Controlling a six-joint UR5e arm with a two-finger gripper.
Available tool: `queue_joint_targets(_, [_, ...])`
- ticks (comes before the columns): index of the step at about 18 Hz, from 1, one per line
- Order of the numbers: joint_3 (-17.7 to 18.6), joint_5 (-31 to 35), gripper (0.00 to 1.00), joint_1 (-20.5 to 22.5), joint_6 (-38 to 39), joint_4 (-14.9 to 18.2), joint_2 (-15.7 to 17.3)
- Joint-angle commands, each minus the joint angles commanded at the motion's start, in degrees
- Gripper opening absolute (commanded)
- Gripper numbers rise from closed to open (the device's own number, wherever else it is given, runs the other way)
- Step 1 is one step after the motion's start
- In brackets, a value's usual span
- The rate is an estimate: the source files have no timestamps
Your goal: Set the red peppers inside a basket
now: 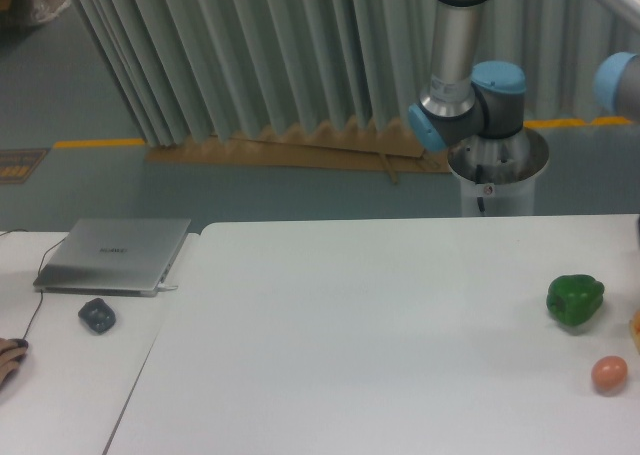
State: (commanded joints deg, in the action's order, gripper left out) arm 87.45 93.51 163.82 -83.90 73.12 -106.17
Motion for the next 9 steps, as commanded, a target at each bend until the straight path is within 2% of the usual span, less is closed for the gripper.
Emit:
queue_joint_targets(3, [0.09, 0.18, 0.36, 2.55, -11.35, -0.79, -1.49])
queue_joint_targets(5, [0.0, 0.53, 0.37, 2.64, -11.9, -0.62, -1.67])
queue_joint_targets(6, [0.0, 0.62, 0.4, 2.47, -11.56, -0.62, -1.76])
queue_joint_targets(8, [-0.17, 0.88, 0.54, 2.12, -10.85, -0.62, -2.28])
queue_joint_targets(9, [-0.09, 1.14, 0.65, 2.03, -10.5, -0.88, -2.46])
